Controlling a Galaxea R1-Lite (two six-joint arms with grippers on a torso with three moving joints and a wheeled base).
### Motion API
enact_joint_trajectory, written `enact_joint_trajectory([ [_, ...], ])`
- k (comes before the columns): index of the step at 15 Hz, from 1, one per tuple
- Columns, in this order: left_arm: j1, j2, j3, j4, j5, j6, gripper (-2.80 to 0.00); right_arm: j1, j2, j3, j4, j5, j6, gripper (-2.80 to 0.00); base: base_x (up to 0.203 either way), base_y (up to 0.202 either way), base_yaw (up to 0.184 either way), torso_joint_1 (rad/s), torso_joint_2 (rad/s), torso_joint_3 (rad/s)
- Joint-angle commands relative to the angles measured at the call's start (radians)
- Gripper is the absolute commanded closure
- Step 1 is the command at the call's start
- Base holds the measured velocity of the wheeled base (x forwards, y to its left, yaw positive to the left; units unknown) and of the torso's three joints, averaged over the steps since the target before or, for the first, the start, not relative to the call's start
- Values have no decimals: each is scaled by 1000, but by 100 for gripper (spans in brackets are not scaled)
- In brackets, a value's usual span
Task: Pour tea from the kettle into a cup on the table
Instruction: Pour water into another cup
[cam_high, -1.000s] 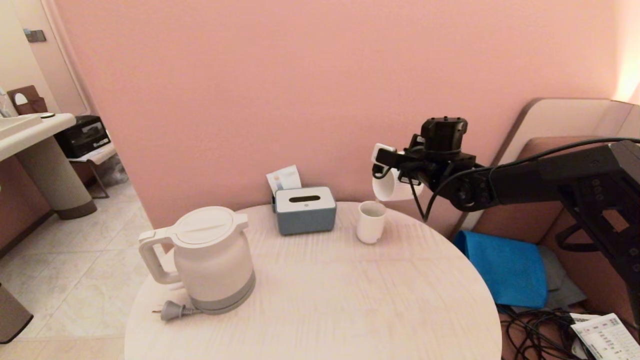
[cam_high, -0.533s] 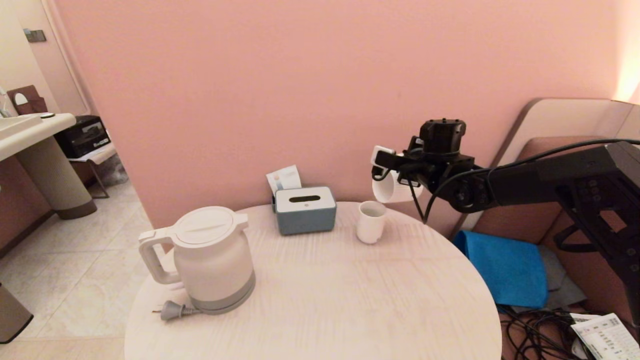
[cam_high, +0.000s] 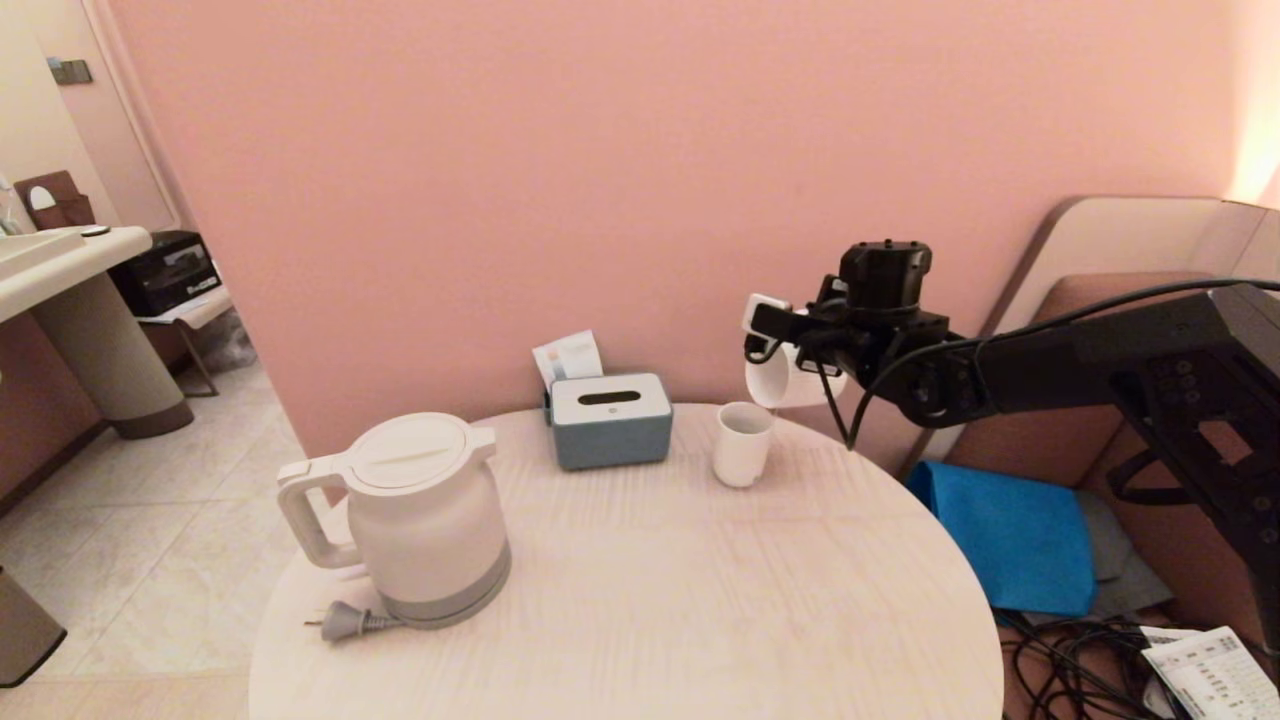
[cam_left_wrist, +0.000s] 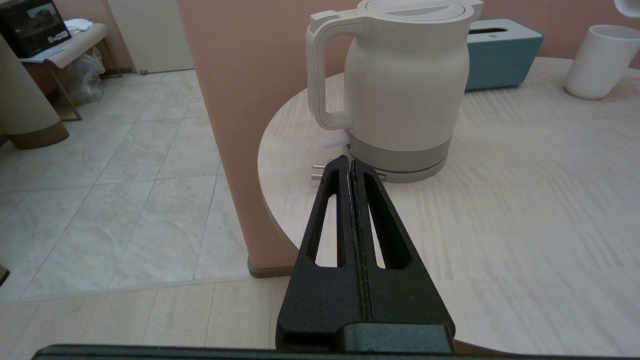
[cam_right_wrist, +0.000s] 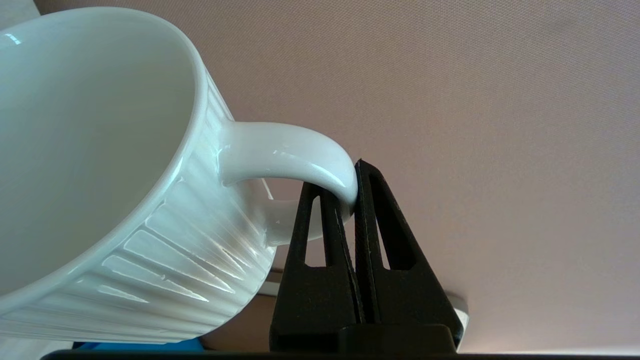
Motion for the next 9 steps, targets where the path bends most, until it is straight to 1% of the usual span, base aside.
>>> enact_joint_trajectory([
  [1,0,1,0,-1,-1,0,0,0,-1,0,-3,-2,-7,0,0,0,0,0,0,0],
  [6,0,1,0,-1,-1,0,0,0,-4,27,-22,0,3,0,0,0,0,0,0,0],
  [9,0,1,0,-1,1,0,0,0,-9,38,-21,0,69,0,0,0,0,0,0,0],
])
